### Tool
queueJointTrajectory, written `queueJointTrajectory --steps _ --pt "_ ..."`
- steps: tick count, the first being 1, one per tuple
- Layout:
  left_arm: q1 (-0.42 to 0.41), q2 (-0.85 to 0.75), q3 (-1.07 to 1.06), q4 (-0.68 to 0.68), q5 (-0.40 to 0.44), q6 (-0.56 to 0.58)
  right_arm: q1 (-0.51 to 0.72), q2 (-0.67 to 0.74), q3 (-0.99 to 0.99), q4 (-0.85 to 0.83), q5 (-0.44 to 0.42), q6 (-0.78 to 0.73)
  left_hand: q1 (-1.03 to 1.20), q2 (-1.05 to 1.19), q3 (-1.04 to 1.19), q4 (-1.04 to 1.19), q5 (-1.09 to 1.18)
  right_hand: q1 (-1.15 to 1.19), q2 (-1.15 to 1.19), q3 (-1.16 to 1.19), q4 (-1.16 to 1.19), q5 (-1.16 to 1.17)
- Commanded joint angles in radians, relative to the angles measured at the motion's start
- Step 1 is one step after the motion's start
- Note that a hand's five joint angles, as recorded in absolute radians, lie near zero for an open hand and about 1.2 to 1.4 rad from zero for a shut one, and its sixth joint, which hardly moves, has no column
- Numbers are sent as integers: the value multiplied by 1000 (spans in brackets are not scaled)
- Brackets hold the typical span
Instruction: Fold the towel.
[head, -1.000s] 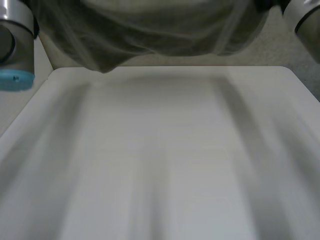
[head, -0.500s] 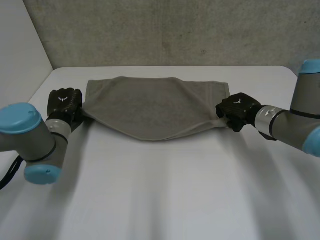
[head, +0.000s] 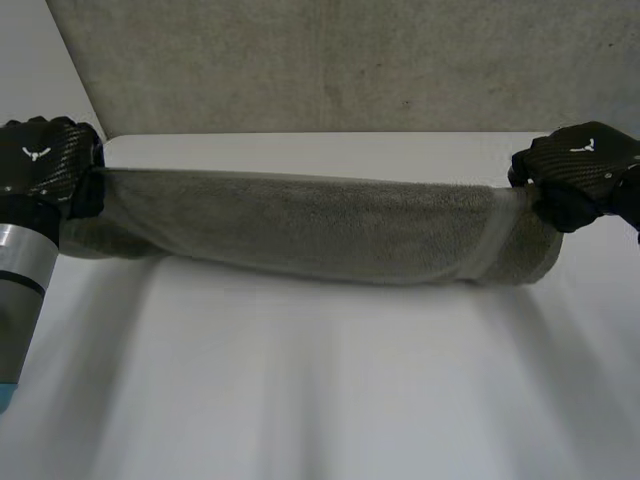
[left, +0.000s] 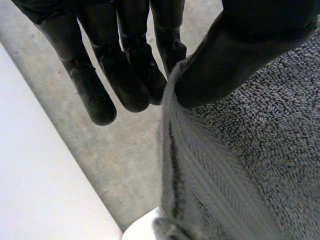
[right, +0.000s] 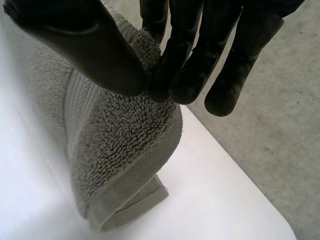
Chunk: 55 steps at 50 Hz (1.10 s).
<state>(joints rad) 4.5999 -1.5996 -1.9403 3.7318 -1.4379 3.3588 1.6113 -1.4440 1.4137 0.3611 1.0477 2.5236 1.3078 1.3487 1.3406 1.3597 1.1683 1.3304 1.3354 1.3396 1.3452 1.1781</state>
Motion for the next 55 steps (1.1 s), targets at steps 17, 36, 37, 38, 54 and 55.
queueJointTrajectory --steps 17,36,37,38,54,55 --pt "-38 -609 521 -27 16 8 84 600 -504 -36 104 -54 88 48 56 37 53 66 61 57 51 44" --pt "-59 -925 911 -136 17 8 145 998 -1012 -37 221 8 -307 -348 -340 -359 -342 -352 -357 -361 -366 -374" --pt "-59 -925 911 -136 17 8 145 998 -1012 -37 221 8 -310 -351 -343 -362 -345 -356 -361 -365 -371 -378" --pt "-62 -924 908 -139 16 10 148 1002 -1019 -36 231 9 -659 -700 -692 -711 -694 -789 -794 -798 -804 -811" --pt "-88 -705 787 -391 -84 13 183 658 -632 9 261 150 -1088 -1129 -1121 -1140 -1123 -1156 -1161 -1165 -1171 -1178" --pt "-88 -704 787 -391 -84 13 183 657 -631 9 261 150 -1088 -1129 -1121 -1140 -1123 -1156 -1161 -1165 -1171 -1178"
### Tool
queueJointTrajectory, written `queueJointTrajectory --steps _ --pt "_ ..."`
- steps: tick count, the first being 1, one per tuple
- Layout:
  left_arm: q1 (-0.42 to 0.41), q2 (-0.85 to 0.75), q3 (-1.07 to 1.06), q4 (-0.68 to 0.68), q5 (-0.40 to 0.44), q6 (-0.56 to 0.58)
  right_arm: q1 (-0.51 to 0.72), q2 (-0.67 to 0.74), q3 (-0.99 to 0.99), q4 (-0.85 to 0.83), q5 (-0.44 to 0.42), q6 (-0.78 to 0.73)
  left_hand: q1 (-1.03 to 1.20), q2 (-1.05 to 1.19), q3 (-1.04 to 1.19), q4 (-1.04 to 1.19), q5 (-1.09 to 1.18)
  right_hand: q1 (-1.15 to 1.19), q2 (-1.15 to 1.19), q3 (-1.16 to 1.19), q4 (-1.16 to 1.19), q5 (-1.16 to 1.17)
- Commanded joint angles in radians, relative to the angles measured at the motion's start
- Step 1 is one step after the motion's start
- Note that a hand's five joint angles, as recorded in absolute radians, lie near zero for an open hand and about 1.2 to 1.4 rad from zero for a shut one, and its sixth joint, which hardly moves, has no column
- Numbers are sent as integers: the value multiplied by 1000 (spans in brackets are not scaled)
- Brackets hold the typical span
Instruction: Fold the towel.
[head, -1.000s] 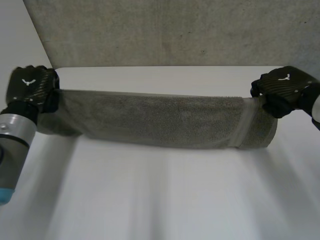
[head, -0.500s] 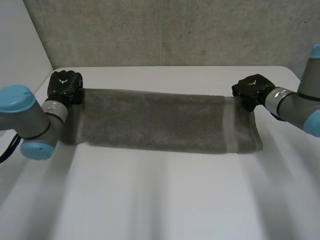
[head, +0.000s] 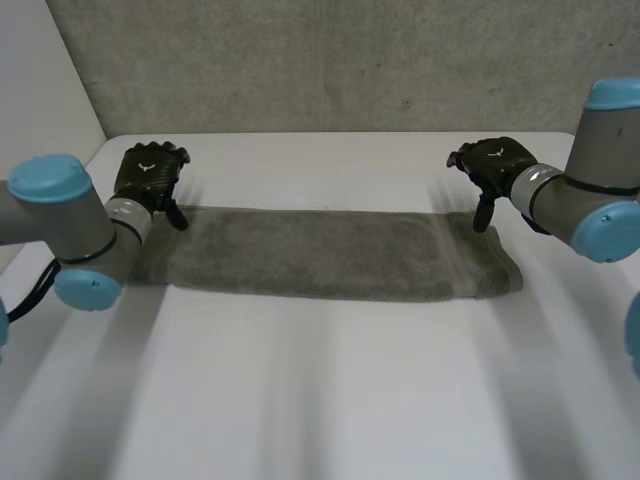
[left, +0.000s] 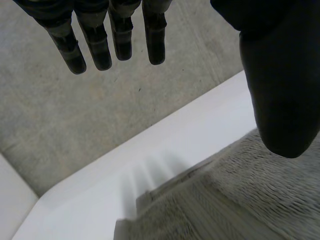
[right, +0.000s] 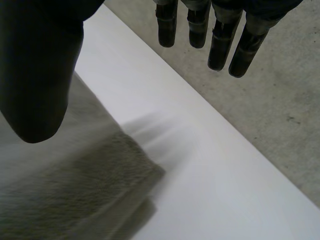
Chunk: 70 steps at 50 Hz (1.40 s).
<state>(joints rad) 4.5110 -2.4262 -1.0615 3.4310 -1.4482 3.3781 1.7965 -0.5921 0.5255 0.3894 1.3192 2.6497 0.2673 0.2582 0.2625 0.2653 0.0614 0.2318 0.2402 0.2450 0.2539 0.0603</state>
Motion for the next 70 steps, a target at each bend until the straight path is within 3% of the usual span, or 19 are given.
queueJointTrajectory --steps 1,10,21,27,30,32,38,40,52,54,58,65,67,68,70 --pt "0 163 -135 -90 -92 -9 -6 -243 334 -44 -12 24 -51 -42 -46 -49 -19 -57 -66 -71 -79 -60" --pt "-3 392 -409 -29 -118 -28 -26 -455 756 -240 -9 21 -63 -54 -58 -61 -31 -57 -66 -71 -79 -60" --pt "-13 496 -647 195 -119 -49 -72 -443 948 -369 -9 -36 -57 -48 -52 -55 -25 35 27 22 13 32" --pt "-13 481 -678 269 -121 -49 -80 -394 952 -400 -8 -71 -57 -48 -52 -55 -25 103 94 89 81 100" --pt "-13 478 -678 278 -123 -49 -81 -365 942 -422 -9 -82 -57 -48 -52 -55 -25 279 270 266 257 276" --pt "-13 470 -678 286 -129 -49 -83 -338 933 -451 -5 -86 -57 -48 -52 -55 -25 542 533 528 520 539" --pt "-12 467 -678 286 -146 -49 -86 -299 906 -458 -3 -88 -60 -51 -55 -58 -28 837 828 823 815 834" --pt "-12 467 -681 286 -153 -49 -98 -295 890 -455 2 -88 -60 -51 -55 -58 -28 1163 1155 1150 1141 1160" --pt "0 472 -692 289 -155 -49 -307 -402 875 -408 -34 -120 -63 -54 -58 -61 -31 1164 1156 1151 1142 1161" --pt "3 477 -692 289 -156 -51 -391 -408 826 -356 -50 -207 -65 -56 -61 -63 -34 1164 1156 1151 1142 1161" --pt "5 483 -696 289 -156 -51 -420 -408 731 -269 -48 -310 -65 -56 -61 -63 -34 1164 1156 1151 1142 1161" --pt "5 484 -700 289 -156 -51 -359 -411 521 -110 -26 -318 -68 -59 -64 -66 -37 1164 1156 1151 1142 1161" --pt "5 484 -701 289 -156 -49 -217 -420 438 -67 -15 -269 -68 -59 -64 -66 -37 1164 1156 1151 1142 1161" --pt "5 484 -701 289 -156 -49 -216 -420 438 -67 -15 -269 -68 -59 -64 -66 -37 1164 1156 1151 1142 1161" --pt "3 484 -704 289 -156 -49 -18 -408 361 -63 14 -238 -68 -59 -64 -66 -37 1164 1156 1151 1142 1161"
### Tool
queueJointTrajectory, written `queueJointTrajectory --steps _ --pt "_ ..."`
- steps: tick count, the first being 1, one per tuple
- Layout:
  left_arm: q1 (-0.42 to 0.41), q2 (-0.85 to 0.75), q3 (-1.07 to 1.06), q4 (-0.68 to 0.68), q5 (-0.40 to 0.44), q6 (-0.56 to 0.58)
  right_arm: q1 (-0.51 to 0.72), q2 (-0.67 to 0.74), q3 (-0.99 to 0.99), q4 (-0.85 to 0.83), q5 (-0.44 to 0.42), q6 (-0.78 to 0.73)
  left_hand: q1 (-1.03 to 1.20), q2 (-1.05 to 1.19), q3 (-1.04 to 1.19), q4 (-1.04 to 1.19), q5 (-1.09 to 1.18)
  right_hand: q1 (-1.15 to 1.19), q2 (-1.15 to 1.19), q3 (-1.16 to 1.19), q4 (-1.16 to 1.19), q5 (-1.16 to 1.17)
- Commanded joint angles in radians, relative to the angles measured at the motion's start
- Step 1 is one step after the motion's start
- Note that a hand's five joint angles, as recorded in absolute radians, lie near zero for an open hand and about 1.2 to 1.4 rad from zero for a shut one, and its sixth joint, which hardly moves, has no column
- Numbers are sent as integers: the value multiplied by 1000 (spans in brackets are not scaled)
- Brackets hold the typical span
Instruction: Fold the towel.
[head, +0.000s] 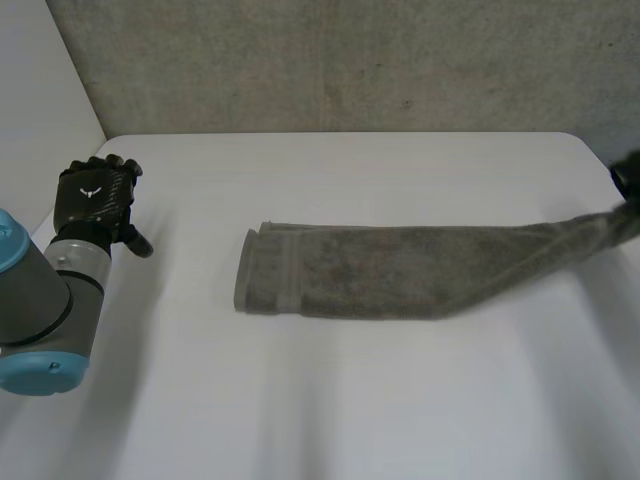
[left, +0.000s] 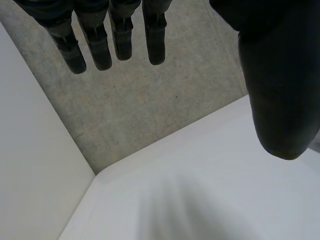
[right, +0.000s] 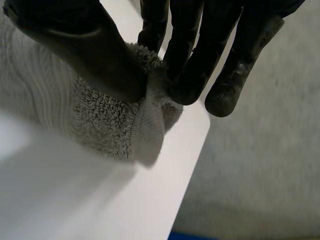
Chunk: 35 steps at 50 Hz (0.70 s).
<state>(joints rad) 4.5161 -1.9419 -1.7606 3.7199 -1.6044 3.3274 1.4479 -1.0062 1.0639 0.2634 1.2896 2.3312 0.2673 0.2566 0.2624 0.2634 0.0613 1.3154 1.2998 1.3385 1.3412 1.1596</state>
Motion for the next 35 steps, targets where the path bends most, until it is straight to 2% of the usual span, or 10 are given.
queueJointTrajectory --steps 1,5,6,8,14,15,17,24,27,35 --pt "-2 0 -5 0 0 1 332 6 -177 63 43 80 -68 -58 -64 -65 -37 81 96 58 55 62" --pt "-9 0 -7 0 0 1 617 111 -306 63 131 88 -68 -58 -64 -65 -37 81 96 58 55 62" --pt "-9 0 -7 0 0 1 618 112 -306 63 131 88 -68 -58 -64 -65 -37 81 96 58 55 62" --pt "-11 0 -8 0 -5 1 802 225 -422 63 169 89 -68 -58 -64 -65 -37 81 96 58 55 62" --pt "-14 0 -8 0 -37 1 973 460 -619 77 194 89 -71 -61 -66 -68 -40 64 80 41 39 46" --pt "-14 0 -8 0 -37 1 973 460 -619 77 194 89 -71 -61 -66 -68 -40 64 80 41 39 46" --pt "-15 -2 -8 0 -38 1 987 517 -656 91 226 89 -74 -64 -69 -70 -43 -1072 -1056 -1095 -1098 -1091" --pt "-17 -2 -8 0 -38 1 950 495 -614 123 284 116 -74 -64 -69 -70 -43 -1141 -1125 -1164 -1167 -1160" --pt "-18 -5 -10 0 -38 1 882 411 -524 152 275 194 -74 -64 -69 -70 -43 -1141 -1125 -1164 -1167 -1160" --pt "-28 -12 -20 2 -38 1 645 109 -16 -1 117 381 -74 -64 -69 -70 -43 -1120 -1104 -1143 -1145 -1138"
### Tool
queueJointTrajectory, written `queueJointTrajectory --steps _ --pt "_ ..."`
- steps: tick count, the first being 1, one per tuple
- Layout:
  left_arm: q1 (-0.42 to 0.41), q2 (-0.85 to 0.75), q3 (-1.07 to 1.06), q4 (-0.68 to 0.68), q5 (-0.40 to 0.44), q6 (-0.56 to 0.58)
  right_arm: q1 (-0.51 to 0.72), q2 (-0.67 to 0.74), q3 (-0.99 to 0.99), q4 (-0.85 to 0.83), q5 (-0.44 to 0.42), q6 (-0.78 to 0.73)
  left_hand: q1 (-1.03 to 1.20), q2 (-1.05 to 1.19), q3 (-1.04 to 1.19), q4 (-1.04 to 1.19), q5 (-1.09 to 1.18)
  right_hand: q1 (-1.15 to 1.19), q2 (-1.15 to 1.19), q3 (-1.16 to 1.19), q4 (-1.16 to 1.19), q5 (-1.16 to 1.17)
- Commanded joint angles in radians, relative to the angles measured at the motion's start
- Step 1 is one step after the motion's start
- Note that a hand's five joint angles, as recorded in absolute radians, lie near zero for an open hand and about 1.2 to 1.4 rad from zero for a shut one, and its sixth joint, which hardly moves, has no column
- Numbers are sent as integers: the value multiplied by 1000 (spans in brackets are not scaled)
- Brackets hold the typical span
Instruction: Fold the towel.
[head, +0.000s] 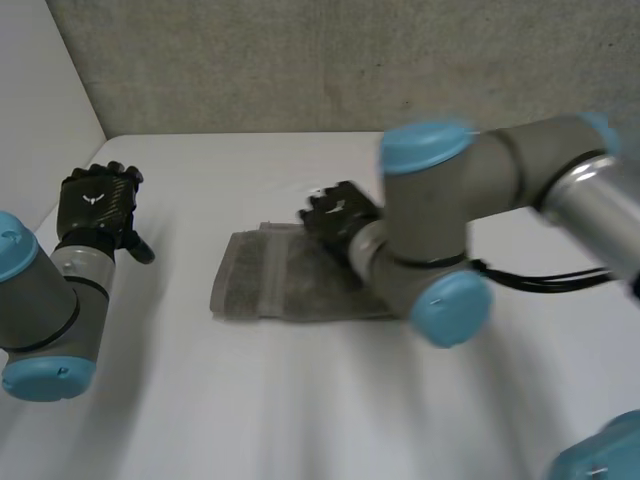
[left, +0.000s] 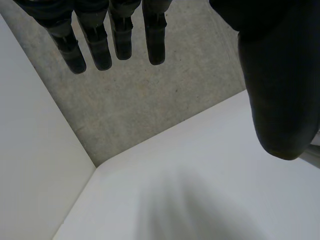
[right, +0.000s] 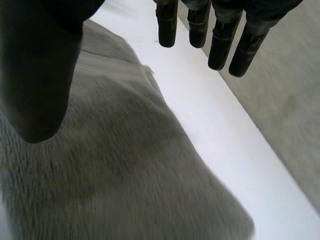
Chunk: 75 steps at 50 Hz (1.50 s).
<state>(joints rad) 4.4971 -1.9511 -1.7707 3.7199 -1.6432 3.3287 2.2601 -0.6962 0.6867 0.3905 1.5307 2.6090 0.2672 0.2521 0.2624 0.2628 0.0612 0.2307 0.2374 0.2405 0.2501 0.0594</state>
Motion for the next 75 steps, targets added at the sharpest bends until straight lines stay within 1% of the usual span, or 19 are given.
queueJointTrajectory --steps 1,9,13,16,17,18,22,27,35,40,46,47,48,49,50,51,60,66,75 --pt "-9 -3 -10 1 0 0 -168 -201 363 -128 -124 103 -74 -59 -69 -70 -43 -34 -41 -44 -54 -37" --pt "-33 -5 -18 20 0 2 -316 -232 669 -320 -202 126 -74 -59 -69 -70 -43 242 235 232 222 239" --pt "-39 -8 -19 21 0 2 -321 -204 689 -331 -215 152 -74 -59 -69 -70 -43 292 285 282 272 288" --pt "-45 -8 -19 21 0 3 -323 -198 692 -341 -222 189 -74 -59 -69 -70 -43 485 479 476 466 482" --pt "-47 -8 -19 21 0 3 -324 -200 692 -351 -228 203 -74 -59 -69 -70 -43 698 691 688 678 694" --pt "-47 -8 -19 21 0 3 -324 -200 692 -351 -228 203 -74 -59 -69 -70 -43 700 693 690 680 697" --pt "-49 -6 -24 21 0 3 -332 -216 689 -366 -247 215 -74 -59 -69 -70 -43 1164 1157 1154 1145 1161" --pt "-47 -2 -27 23 0 3 -317 -267 643 -364 -250 203 -74 -59 -69 -70 -43 1166 1159 1156 1146 1162" --pt "-50 23 -3 23 -7 5 -126 -221 313 -280 -250 210 -77 -62 -72 -73 -46 1166 1159 1156 1146 1162" --pt "-46 113 11 21 -6 0 40 56 -109 -75 -245 206 -77 -62 -72 -73 -46 1166 1159 1156 1146 1162" --pt "-45 162 17 23 -4 -3 105 285 -427 50 -238 207 -77 -62 -72 -73 -46 1166 1159 1156 1146 1162" --pt "-47 169 17 23 -3 -5 114 337 -505 85 -238 209 -77 -62 -72 -73 -46 1047 1041 1038 1028 1044" --pt "-47 170 17 23 -1 -11 116 368 -554 109 -235 215 -77 -62 -72 -73 -46 552 545 542 533 549" --pt "-47 170 17 23 -1 -11 116 368 -555 110 -234 215 -77 -62 -72 -73 -46 547 541 537 528 544" --pt "-49 172 17 23 0 -21 118 372 -568 125 -233 220 -77 -62 -72 -73 -46 -5 -12 -15 -24 -8" --pt "-50 172 17 21 5 -38 121 360 -561 132 -231 223 -77 -62 -72 -73 -46 -56 -63 -66 -76 -59" --pt "-78 111 95 0 98 -146 4 123 -399 168 -115 393 -54 -39 -49 -49 -22 -56 -63 -66 -76 -59" --pt "-160 17 171 -28 117 -161 -115 -38 -94 101 -173 417 -48 -33 -43 -43 -16 -56 -63 -66 -76 -59" --pt "-236 -127 257 -74 160 -160 -143 -49 82 -4 -216 468 -42 -27 -37 -38 -10 -56 -63 -66 -76 -59"
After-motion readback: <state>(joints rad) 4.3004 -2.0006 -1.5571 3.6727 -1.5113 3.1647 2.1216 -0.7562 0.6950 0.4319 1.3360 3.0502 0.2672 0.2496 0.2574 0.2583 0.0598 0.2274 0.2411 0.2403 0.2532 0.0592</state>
